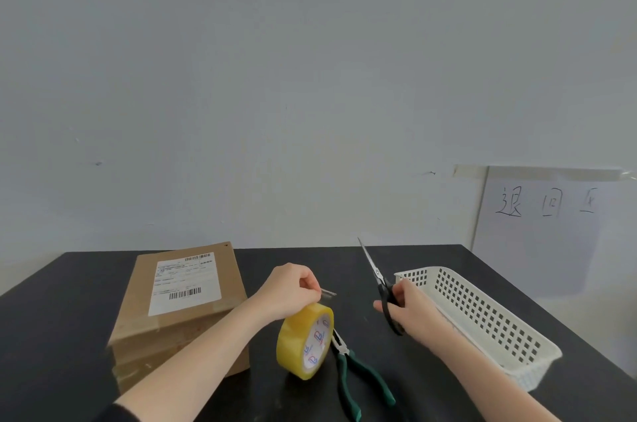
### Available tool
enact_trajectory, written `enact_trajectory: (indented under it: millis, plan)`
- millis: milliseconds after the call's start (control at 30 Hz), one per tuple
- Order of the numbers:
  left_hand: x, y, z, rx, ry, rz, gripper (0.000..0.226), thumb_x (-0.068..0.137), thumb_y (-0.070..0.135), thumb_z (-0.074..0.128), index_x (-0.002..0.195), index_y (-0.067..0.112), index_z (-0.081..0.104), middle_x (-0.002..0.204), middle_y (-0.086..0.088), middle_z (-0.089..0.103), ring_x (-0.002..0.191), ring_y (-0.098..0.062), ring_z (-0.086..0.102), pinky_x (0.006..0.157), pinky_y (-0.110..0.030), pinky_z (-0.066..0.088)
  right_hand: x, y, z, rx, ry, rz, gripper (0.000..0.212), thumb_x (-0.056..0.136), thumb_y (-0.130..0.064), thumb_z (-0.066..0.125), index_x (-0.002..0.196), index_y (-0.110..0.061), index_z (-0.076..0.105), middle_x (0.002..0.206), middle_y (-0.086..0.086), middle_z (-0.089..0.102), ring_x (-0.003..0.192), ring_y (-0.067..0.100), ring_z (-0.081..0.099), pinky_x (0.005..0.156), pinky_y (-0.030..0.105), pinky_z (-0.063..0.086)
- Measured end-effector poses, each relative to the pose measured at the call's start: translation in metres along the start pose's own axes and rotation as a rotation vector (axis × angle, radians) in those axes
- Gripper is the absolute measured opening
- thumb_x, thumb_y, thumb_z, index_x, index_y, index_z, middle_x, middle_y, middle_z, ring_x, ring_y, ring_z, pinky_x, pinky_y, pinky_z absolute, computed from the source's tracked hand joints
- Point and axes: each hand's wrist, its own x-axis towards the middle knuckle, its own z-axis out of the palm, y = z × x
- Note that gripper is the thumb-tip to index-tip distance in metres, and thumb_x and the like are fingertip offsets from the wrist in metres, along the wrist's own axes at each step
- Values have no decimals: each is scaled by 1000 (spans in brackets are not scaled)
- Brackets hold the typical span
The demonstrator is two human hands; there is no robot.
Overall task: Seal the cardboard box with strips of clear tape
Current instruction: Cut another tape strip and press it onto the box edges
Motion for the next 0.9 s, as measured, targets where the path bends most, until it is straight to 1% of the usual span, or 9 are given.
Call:
enact_trajectory:
  millis: [67, 200, 300, 367, 500, 567, 700, 833, 900]
  plan:
    - [-1, 3, 0, -11, -16, 13, 9, 83, 25, 66, 89, 19, 70, 88, 8, 66, 86, -7, 62, 72, -22, 53, 0, 0, 8, 158, -43, 17, 32, 79, -30, 79, 97, -16, 56, 94, 1, 65, 88, 16, 63, 72, 26, 48]
    - [-3, 6, 3, -17, -10, 47, 17, 83, 37, 68, 85, 21, 68, 85, 8, 65, 82, -6, 60, 66, -20, 46, -2, -4, 30, 441, -99, 9, 41, 67, -10, 87, 99, -7, 61, 95, 0, 75, 97, 20, 69, 87, 32, 52]
    - [-5, 4, 4, -15, 18, 69, 17, 85, 38, 66, 84, 21, 67, 85, 7, 65, 83, -8, 61, 70, -24, 50, -1, -9, 43, 572, -141, 3, 46, 65, 2, 85, 103, 0, 60, 97, 1, 76, 95, 17, 71, 80, 24, 53]
    - [-7, 2, 4, -14, 37, 89, 15, 86, 38, 65, 84, 23, 67, 86, 7, 66, 84, -8, 61, 75, -28, 52, 1, -13, 50, 629, -171, 0, 52, 60, 3, 86, 104, 1, 59, 99, 2, 76, 97, 16, 71, 78, 22, 52]
    - [-10, 0, 4, -16, 68, 135, 6, 86, 35, 64, 81, 31, 64, 81, 7, 65, 79, -9, 61, 74, -33, 53, 6, -18, 62, 722, -204, -16, 57, 50, -2, 83, 101, -1, 58, 102, 5, 76, 103, 20, 69, 80, 29, 54]
    - [-10, 0, 4, -17, 79, 154, 5, 86, 35, 63, 82, 33, 63, 79, 6, 65, 77, -11, 61, 73, -36, 53, 8, -19, 68, 747, -220, -19, 55, 50, 1, 82, 99, -2, 58, 101, 8, 75, 101, 24, 70, 77, 31, 55]
    - [-9, -1, 7, -18, 94, 172, 6, 87, 36, 62, 82, 33, 62, 81, 9, 63, 79, -7, 60, 74, -36, 53, 8, -21, 81, 769, -242, -22, 50, 50, 7, 76, 97, 2, 59, 89, 10, 75, 83, 25, 71, 69, 29, 55]
    - [-7, -2, 11, -41, 107, 187, 6, 88, 33, 62, 82, 33, 61, 85, 11, 62, 82, -5, 59, 78, -33, 53, 11, -20, 92, 796, -230, -16, 33, 67, 17, 70, 92, -3, 62, 87, 14, 73, 84, 29, 70, 77, 38, 55]
    - [-8, -1, 12, -50, 110, 202, 7, 89, 29, 62, 82, 30, 62, 87, 10, 60, 84, -4, 58, 80, -30, 52, 13, -18, 96, 780, -224, -10, 29, 71, 15, 69, 90, -5, 63, 88, 15, 73, 85, 30, 70, 79, 41, 55]
